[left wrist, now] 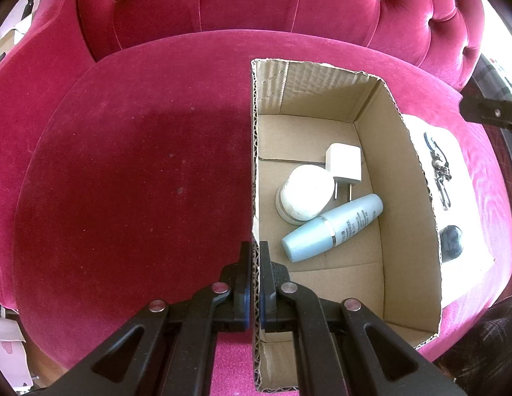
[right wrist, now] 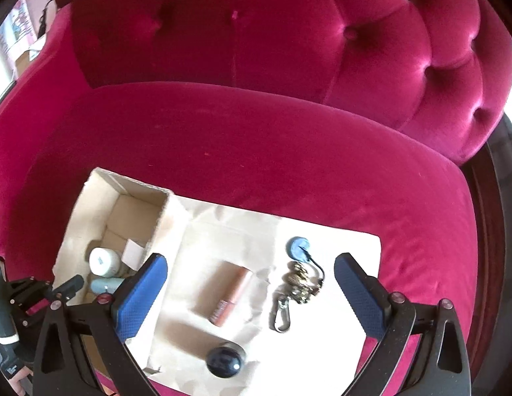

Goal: Organize rigid objects
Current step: 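Move the right tool back to the keychain on the paper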

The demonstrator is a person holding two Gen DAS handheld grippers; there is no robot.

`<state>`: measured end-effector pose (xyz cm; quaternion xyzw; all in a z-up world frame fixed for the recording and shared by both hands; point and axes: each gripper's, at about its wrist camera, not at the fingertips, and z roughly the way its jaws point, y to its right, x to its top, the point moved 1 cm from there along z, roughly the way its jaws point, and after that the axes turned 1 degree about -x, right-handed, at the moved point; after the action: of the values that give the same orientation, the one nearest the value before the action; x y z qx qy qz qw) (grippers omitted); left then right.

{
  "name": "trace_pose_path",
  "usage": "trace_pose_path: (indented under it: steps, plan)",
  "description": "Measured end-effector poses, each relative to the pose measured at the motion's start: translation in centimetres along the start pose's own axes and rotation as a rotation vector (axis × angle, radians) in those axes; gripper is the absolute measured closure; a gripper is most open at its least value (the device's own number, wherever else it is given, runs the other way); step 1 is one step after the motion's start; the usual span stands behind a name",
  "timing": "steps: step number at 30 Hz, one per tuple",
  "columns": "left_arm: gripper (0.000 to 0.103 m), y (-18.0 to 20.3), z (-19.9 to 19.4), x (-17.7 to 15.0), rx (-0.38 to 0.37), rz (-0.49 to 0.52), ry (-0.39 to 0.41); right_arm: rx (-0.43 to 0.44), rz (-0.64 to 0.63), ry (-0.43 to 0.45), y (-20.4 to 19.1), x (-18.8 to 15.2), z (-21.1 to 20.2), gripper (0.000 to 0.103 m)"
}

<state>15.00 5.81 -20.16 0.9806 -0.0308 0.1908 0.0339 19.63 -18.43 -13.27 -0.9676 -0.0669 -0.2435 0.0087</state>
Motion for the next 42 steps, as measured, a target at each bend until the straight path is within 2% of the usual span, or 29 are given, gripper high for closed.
trace_pose_path:
  steps: [18,42]
  plan:
    - [0.1,0.0,0.0,0.0,0.001,0.001,0.0,-0.065,0.11,-0.045,5.1,-4.9,1.0,0.0]
    - [0.1,-0.2,0.0,0.0,0.0,0.003,-0.002,-0.048,0.157,-0.046,7.2,-6.9,6.6,0.0]
